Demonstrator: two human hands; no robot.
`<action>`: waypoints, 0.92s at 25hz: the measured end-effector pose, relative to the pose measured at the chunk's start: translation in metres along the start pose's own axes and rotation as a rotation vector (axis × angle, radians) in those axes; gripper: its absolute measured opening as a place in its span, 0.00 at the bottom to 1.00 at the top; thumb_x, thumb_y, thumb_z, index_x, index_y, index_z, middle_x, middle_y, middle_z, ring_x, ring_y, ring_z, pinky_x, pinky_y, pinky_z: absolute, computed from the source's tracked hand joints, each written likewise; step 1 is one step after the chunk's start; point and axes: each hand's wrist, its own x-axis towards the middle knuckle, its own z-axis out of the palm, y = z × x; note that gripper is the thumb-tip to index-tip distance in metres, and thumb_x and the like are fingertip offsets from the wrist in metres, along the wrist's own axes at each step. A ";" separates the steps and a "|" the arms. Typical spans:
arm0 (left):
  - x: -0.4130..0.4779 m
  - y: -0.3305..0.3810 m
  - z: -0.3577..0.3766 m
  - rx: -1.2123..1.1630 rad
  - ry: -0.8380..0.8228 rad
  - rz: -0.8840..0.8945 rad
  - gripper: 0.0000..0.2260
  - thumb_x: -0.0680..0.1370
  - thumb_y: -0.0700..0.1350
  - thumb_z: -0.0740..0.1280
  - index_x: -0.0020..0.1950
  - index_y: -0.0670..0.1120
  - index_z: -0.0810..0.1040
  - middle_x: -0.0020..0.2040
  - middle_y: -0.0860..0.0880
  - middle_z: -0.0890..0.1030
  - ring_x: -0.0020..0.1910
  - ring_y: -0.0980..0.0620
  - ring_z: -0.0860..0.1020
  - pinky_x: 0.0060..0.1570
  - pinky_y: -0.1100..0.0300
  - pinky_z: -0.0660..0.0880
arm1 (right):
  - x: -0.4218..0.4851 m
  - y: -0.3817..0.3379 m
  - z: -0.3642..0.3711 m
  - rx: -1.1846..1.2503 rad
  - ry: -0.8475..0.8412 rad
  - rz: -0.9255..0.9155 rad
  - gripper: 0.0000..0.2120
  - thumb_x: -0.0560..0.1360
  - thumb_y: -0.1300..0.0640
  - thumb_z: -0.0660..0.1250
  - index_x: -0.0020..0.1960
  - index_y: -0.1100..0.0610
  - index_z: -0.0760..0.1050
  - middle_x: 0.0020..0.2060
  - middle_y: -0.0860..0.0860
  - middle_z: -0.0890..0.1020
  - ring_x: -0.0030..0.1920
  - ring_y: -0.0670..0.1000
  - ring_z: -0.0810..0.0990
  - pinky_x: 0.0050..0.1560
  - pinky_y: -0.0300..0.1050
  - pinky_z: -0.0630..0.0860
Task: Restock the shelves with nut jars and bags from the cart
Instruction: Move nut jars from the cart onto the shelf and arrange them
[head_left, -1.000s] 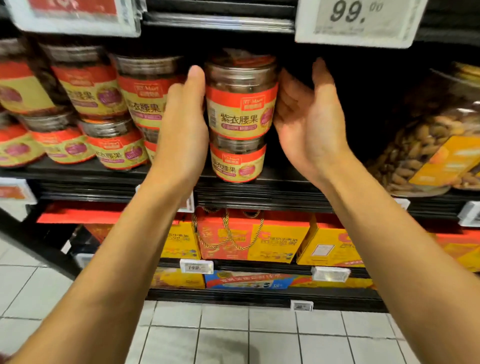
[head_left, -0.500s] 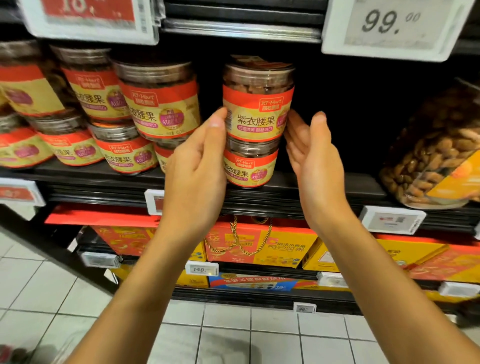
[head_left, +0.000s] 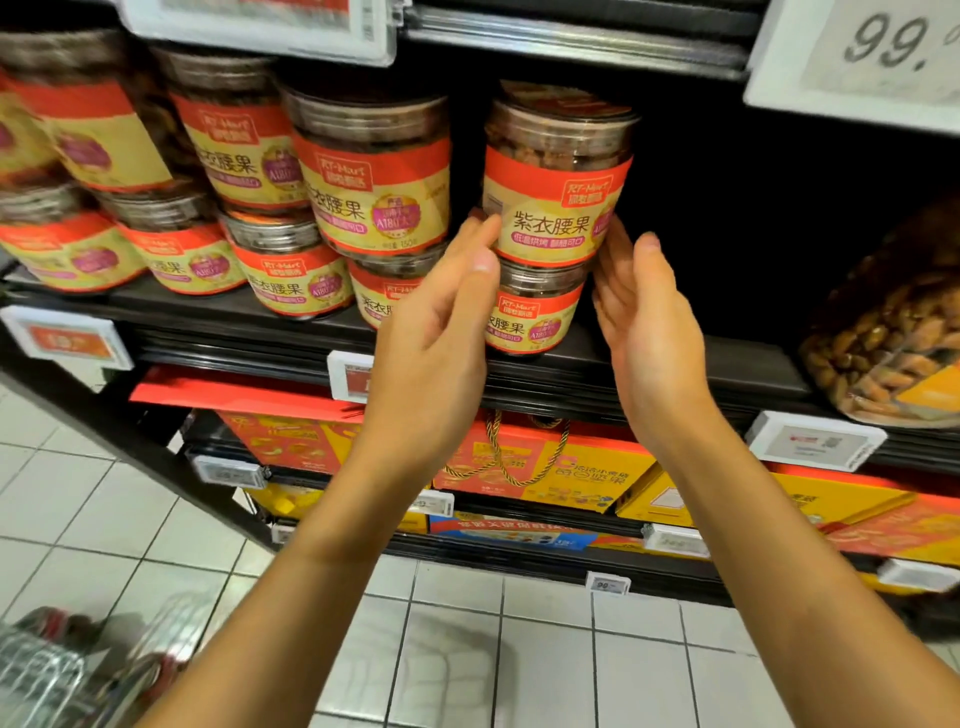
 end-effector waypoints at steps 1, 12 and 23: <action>-0.004 0.001 -0.002 0.021 0.044 0.015 0.20 0.77 0.50 0.57 0.68 0.48 0.71 0.67 0.52 0.75 0.67 0.61 0.70 0.70 0.58 0.66 | -0.001 -0.005 0.000 -0.013 0.039 0.012 0.20 0.82 0.50 0.48 0.71 0.53 0.64 0.59 0.36 0.73 0.60 0.34 0.71 0.63 0.31 0.67; 0.005 -0.003 -0.056 0.023 0.437 0.015 0.20 0.73 0.36 0.59 0.61 0.53 0.75 0.60 0.53 0.79 0.62 0.59 0.75 0.65 0.57 0.71 | -0.038 -0.030 0.079 -0.305 -0.103 -0.141 0.17 0.80 0.59 0.56 0.68 0.60 0.69 0.68 0.52 0.72 0.68 0.42 0.66 0.64 0.24 0.61; 0.011 -0.006 -0.059 0.146 0.358 -0.007 0.19 0.73 0.43 0.60 0.63 0.50 0.76 0.62 0.52 0.78 0.62 0.62 0.75 0.63 0.62 0.72 | -0.034 -0.023 0.085 -0.376 -0.028 -0.172 0.20 0.77 0.54 0.55 0.65 0.59 0.73 0.69 0.55 0.69 0.66 0.35 0.62 0.60 0.20 0.59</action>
